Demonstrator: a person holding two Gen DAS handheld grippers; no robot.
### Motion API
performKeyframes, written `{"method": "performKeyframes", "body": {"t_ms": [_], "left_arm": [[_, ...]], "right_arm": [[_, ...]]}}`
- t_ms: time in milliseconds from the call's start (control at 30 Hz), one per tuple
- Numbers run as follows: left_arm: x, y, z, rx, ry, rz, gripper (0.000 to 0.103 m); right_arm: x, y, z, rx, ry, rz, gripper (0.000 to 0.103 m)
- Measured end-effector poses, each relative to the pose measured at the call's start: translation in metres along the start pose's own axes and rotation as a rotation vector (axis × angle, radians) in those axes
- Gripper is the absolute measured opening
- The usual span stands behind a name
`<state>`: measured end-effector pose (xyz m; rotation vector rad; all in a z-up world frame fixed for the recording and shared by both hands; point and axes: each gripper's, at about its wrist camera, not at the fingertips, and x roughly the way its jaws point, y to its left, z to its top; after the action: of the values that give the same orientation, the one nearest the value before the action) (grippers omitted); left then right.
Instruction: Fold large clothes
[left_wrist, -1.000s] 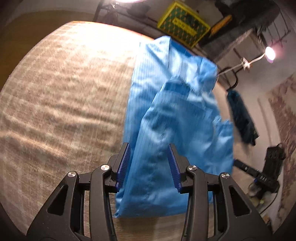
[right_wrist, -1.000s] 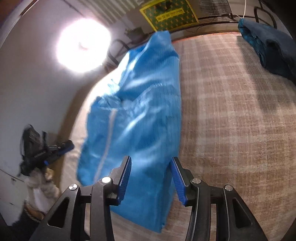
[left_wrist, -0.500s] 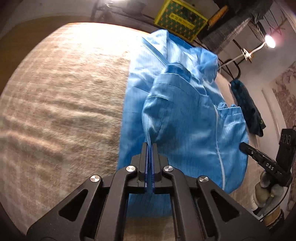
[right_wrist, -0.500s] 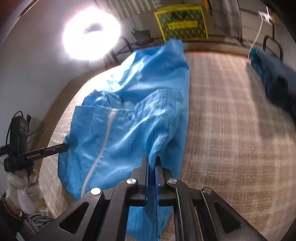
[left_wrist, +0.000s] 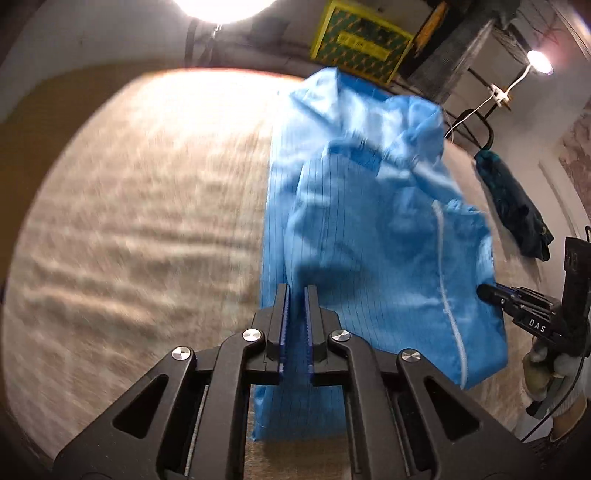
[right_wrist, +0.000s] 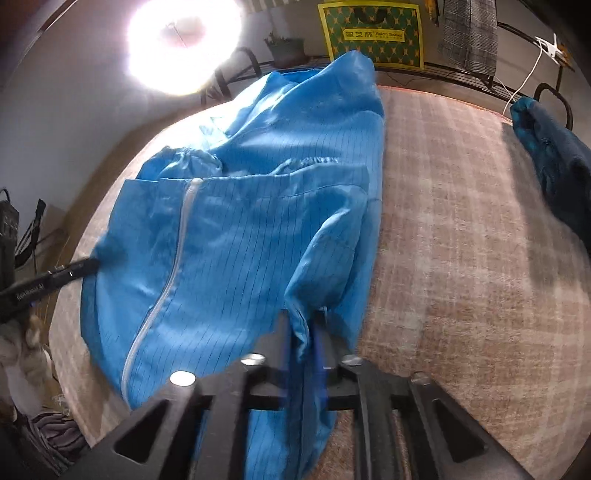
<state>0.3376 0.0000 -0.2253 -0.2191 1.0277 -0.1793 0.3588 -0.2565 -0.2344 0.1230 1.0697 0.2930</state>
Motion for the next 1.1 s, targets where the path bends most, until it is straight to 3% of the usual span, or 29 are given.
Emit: {"method": "performKeyframes", "body": {"t_ms": [200, 367, 500, 700, 900, 1100], "left_arm": [[-0.02, -0.018, 0.049, 0.084, -0.087, -0.074, 0.004], [0.014, -0.032, 0.093, 0.149, -0.036, -0.149, 0.004], [0.05, -0.046, 0.123, 0.271, -0.04, -0.11, 0.004], [0.094, -0.053, 0.161, 0.273, -0.043, -0.157, 0.004], [0.124, -0.085, 0.169, 0.327, -0.042, -0.258, 0.004], [0.167, -0.104, 0.17, 0.357, 0.014, -0.226, 0.004]], "right_arm": [[-0.037, -0.02, 0.022, 0.044, -0.109, 0.087, 0.026], [-0.037, -0.036, 0.07, 0.041, -0.179, 0.126, 0.03], [-0.008, -0.045, 0.108, 0.007, -0.169, 0.109, 0.022], [0.046, -0.046, 0.145, -0.031, -0.131, 0.17, 0.02], [0.094, -0.048, 0.183, -0.05, -0.11, 0.163, 0.019], [0.137, -0.069, 0.23, 0.019, -0.103, 0.172, 0.016]]}}
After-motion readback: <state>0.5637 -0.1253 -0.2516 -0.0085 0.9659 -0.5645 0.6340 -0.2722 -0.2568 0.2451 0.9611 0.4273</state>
